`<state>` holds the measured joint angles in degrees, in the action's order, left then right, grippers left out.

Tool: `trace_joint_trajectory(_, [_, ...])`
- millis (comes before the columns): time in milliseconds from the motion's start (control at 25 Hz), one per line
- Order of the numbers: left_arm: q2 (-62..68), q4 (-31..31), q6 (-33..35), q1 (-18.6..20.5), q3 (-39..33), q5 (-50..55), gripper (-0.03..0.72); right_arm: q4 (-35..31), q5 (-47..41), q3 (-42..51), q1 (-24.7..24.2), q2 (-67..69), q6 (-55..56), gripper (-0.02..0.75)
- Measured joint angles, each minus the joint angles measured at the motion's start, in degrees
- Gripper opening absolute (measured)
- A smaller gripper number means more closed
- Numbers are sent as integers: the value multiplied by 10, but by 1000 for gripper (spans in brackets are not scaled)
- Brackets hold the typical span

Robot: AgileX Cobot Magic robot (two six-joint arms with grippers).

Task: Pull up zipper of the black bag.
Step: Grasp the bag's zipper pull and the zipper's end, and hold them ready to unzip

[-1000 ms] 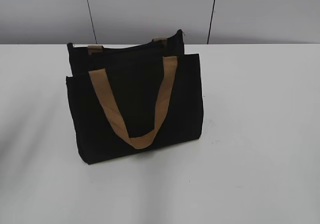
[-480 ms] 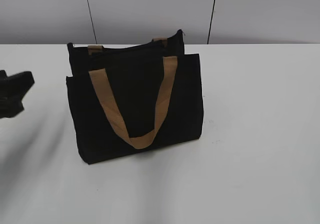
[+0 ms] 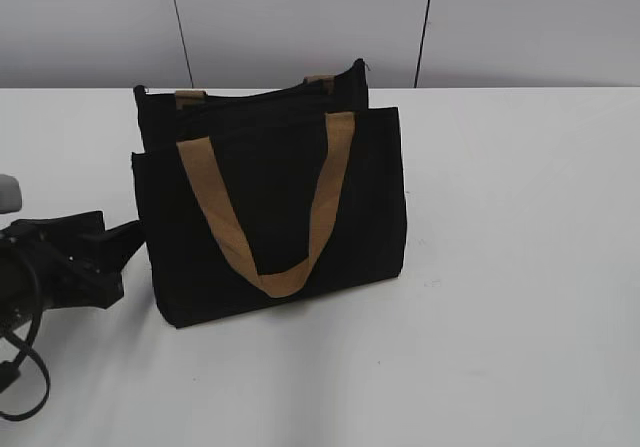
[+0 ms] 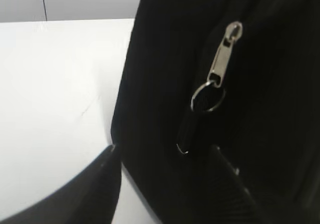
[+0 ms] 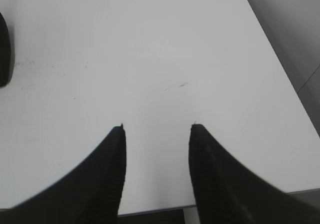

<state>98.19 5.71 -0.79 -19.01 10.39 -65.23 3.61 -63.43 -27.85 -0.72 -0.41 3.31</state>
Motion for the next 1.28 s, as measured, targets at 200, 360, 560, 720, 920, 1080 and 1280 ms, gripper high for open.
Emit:
trace_joint_trajectory(200, [78, 4, 0, 0, 0, -34, 420, 0, 0, 0, 0, 0, 0, 328])
trace_joint_trajectory(360, [104, 21, 0, 0, 12, -34, 420, 0, 0, 0, 0, 0, 0, 328])
trace_joint_trajectory(560, [108, 32, 0, 0, 39, -38, 418, 0, 0, 0, 0, 0, 0, 328])
trace_joint_trajectory(720, [114, 41, 0, 0, 68, -40, 418, 0, 0, 0, 0, 0, 0, 328])
trace_joint_trajectory(920, [137, 66, 0, 0, 97, -43, 382, 0, 0, 0, 0, 0, 0, 328])
trace_joint_trajectory(1080, [142, 69, 0, 0, 98, -43, 243, 0, 0, 0, 0, 0, 0, 328])
trace_joint_trajectory(1280, [142, 71, 0, 0, 98, -43, 33, 0, 0, 0, 0, 0, 0, 328])
